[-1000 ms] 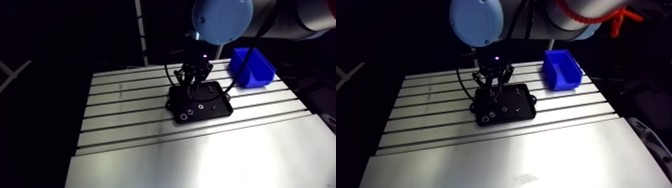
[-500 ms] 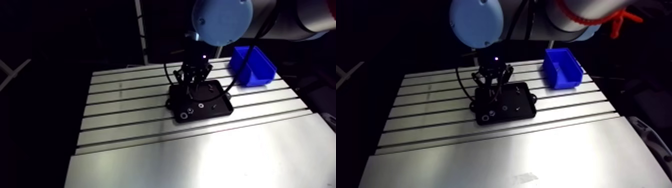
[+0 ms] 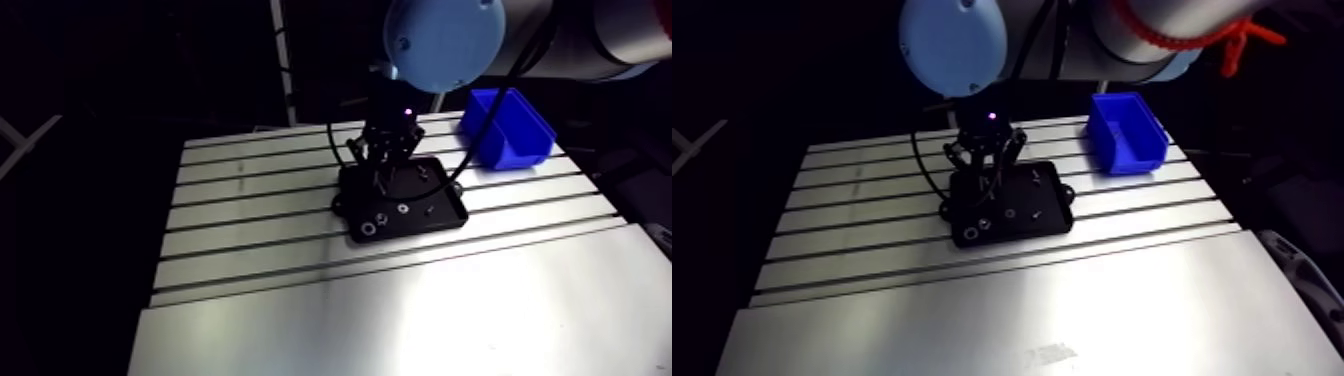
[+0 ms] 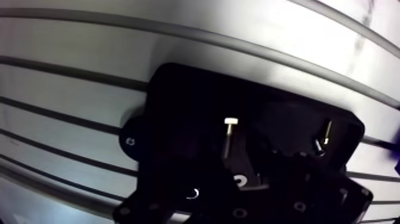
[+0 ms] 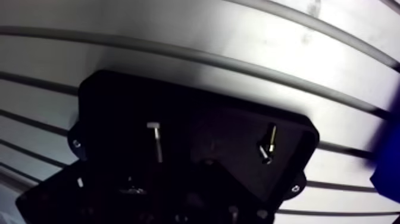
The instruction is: Pick up the M10 bolt from the tray and put it into the blue bin.
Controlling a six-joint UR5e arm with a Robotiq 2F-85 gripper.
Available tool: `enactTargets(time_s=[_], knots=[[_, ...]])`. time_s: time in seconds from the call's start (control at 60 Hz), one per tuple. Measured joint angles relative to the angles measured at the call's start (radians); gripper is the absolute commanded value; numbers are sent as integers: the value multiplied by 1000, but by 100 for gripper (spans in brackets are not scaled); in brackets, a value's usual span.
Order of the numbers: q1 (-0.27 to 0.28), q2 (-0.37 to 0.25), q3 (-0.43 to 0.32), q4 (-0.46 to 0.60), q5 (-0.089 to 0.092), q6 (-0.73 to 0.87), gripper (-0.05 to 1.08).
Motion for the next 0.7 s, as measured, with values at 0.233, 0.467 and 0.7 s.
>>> enactTargets(time_s=[0.233, 0.467, 0.7], knots=[[-1, 6, 0, -4, 0, 3, 61], [-1, 7, 1, -6, 0, 5, 64], [-1, 7, 1, -7, 0, 5, 67]])
